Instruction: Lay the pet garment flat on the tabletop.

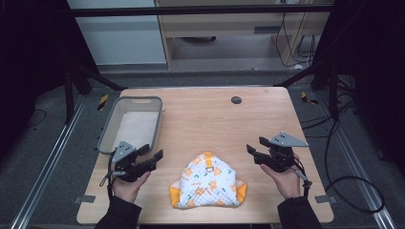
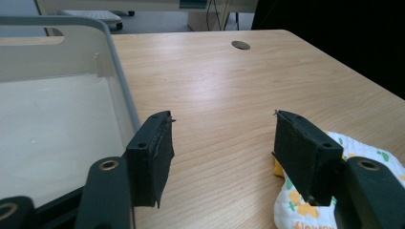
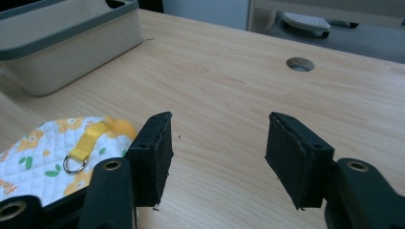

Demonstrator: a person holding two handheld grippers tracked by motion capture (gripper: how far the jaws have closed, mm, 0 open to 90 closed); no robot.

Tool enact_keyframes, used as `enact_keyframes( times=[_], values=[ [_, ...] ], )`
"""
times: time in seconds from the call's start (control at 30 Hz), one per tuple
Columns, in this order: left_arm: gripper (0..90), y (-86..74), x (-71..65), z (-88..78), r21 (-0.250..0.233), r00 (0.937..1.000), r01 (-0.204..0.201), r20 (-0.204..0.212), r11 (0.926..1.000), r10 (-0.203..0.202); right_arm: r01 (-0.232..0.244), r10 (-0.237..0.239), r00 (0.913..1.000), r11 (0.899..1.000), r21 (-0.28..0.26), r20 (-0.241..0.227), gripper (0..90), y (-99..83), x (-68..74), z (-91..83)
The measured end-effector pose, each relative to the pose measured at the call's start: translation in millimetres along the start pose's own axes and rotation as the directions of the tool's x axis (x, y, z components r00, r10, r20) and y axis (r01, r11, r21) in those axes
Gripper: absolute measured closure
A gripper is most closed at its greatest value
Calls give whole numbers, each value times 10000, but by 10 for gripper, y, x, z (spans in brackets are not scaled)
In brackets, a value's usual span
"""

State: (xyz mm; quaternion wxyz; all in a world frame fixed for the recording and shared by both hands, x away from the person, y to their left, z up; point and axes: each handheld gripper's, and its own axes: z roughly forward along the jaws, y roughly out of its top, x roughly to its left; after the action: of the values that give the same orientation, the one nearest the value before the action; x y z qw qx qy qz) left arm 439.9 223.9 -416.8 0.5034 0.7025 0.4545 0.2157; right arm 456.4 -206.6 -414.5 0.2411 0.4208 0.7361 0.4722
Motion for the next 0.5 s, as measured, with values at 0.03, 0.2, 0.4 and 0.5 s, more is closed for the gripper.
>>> enact_keyframes(
  times=[0.03, 0.2, 0.4, 0.5],
  values=[
    [385, 2, -18, 34, 56, 10000, -3, 68, 10000, 3, -18, 18, 10000, 10000, 97, -77, 432, -10, 10, 20],
    [397, -15, -109, 201, 520, 9993, -207, 327, 9984, 190, -36, 49, 9994, 9993, 375, -335, 454, -79, 46, 112],
    [403, -70, -239, 403, 961, 9968, -522, 653, 9940, 460, 236, -174, 9971, 9963, 829, -740, 468, -127, 166, 271],
    [404, -120, -293, 480, 1268, 9953, -698, 762, 9895, 605, 332, -232, 9950, 9942, 1020, -976, 469, -151, 236, 329]
  ],
)
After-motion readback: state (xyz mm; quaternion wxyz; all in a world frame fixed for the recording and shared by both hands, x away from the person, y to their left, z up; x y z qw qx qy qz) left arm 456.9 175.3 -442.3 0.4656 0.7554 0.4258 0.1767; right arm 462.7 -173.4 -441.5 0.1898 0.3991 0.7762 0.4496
